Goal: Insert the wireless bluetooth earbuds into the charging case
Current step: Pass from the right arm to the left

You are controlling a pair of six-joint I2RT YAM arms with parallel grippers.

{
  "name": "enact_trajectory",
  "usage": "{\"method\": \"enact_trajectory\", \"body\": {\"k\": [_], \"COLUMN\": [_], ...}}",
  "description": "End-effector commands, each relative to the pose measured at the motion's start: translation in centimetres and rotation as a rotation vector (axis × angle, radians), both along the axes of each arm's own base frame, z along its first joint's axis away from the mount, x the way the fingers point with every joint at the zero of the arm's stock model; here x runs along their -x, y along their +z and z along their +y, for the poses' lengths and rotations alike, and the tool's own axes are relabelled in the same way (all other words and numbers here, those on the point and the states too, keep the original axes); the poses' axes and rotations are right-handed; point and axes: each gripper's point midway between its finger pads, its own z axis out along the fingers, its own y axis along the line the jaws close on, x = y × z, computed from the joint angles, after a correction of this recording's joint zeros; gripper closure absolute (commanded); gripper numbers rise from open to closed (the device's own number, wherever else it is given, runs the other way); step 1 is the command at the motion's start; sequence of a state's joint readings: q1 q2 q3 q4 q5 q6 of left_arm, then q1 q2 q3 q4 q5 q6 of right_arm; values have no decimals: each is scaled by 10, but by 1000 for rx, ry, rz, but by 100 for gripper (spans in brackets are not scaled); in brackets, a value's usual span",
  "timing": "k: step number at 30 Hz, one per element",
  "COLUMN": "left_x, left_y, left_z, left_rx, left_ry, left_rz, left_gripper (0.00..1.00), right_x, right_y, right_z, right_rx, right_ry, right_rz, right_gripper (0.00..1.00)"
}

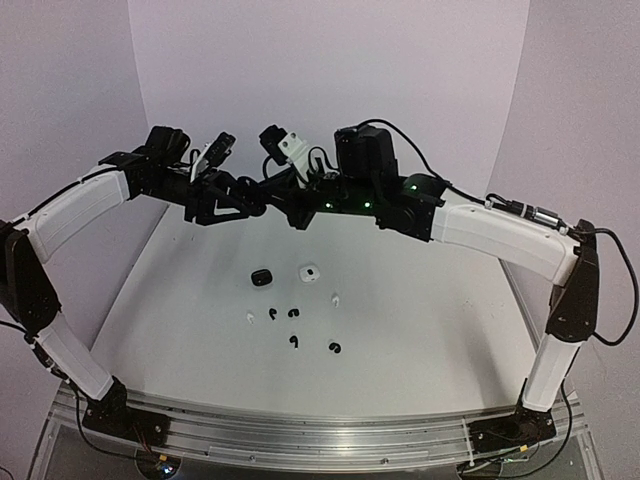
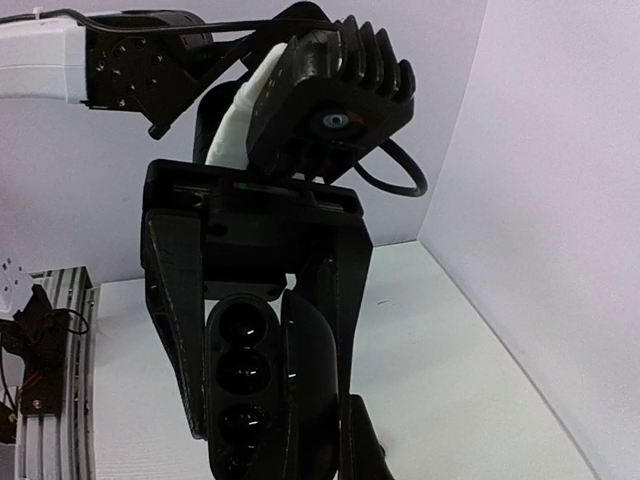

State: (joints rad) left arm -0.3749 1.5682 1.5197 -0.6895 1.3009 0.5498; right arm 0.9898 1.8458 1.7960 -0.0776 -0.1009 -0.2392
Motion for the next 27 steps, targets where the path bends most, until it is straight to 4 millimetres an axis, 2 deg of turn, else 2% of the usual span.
{"method": "enact_trajectory", "body": {"k": [1, 5, 8, 12, 23, 27], "left_x": [0, 8, 12, 11, 10, 10], "left_y": [14, 17, 22, 26, 33, 34], "left_z": [0, 2, 3, 3, 3, 2], "left_rx": [12, 30, 48, 54, 62, 64], "left_ry": [-7, -36, -49, -46, -46, -49], "left_rz": [-65, -113, -141, -163, -172, -170], "left_gripper": [53, 56, 54, 52, 55, 62], "right_x": [5, 5, 6, 7, 7, 7], "right_y": [36, 36, 36, 36, 32, 31], "right_z": [-16, -16, -15, -13, -12, -11], "right_rx": [-21, -13, -11, -9, 1, 3], "right_ry": [-43, -45, -40, -34, -32, -29], "right_rz": [-124, -139, -143, -147, -142, -145], "right_gripper": [100, 100, 100, 100, 100, 100]}}
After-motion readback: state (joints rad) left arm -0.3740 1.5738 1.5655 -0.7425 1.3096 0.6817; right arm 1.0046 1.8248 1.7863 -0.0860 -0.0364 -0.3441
